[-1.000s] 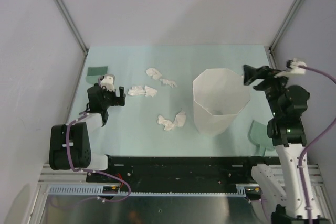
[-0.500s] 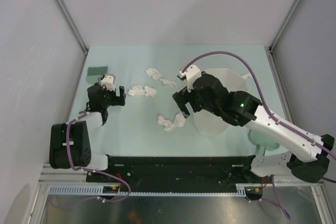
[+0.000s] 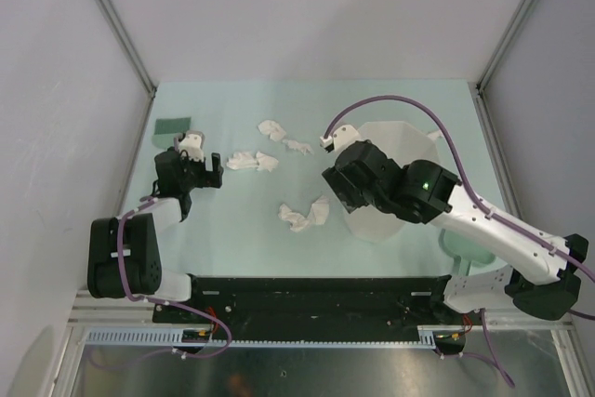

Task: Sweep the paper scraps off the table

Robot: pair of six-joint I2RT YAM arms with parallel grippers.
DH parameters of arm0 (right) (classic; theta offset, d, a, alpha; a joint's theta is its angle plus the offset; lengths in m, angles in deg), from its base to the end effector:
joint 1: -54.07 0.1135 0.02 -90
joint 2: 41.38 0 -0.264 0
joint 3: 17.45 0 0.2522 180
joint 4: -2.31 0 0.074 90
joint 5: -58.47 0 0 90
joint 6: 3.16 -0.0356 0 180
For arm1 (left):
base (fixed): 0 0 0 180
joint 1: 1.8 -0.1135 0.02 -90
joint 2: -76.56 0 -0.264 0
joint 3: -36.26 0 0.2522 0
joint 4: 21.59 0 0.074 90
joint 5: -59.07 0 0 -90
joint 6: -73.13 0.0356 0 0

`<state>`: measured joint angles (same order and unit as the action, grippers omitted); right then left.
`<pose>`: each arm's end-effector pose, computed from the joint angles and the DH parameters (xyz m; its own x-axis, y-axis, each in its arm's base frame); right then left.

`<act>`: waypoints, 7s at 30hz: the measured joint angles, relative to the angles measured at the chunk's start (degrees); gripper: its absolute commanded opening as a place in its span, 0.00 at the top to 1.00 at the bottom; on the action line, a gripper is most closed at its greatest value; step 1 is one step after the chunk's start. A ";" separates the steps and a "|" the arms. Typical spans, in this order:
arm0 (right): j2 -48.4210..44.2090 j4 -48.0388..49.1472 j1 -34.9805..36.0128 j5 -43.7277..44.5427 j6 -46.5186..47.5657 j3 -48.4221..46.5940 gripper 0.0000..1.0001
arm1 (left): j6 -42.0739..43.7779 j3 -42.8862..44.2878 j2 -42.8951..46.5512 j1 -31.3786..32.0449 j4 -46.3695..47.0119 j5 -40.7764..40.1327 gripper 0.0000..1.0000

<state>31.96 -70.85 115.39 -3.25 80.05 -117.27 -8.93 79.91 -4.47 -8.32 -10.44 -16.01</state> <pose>0.1311 0.2045 0.4022 -0.4196 -0.5501 -0.7220 -0.5710 0.7783 -0.2612 0.2757 0.0223 0.1733 -0.4184 0.0865 -0.9041 0.1793 0.9837 0.0112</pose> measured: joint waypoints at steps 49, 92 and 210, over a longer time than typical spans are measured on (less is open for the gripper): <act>47.58 5.73 -29.53 -24.22 29.29 -51.49 0.01 | 0.00 1.84 -1.27 -0.79 -2.38 3.39 0.00; -11.39 5.20 -62.34 9.68 -58.07 45.13 0.00 | 0.00 2.27 -1.57 -1.46 -3.23 5.31 0.00; -7.21 40.79 -25.11 -29.16 -1.49 40.83 0.00 | 4.09 58.38 -37.92 -11.45 -51.43 -10.23 0.23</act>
<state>24.75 -30.07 90.27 -32.41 78.57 -76.44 -4.84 138.29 -42.39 -19.77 -61.87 -26.24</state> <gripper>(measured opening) 0.995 0.771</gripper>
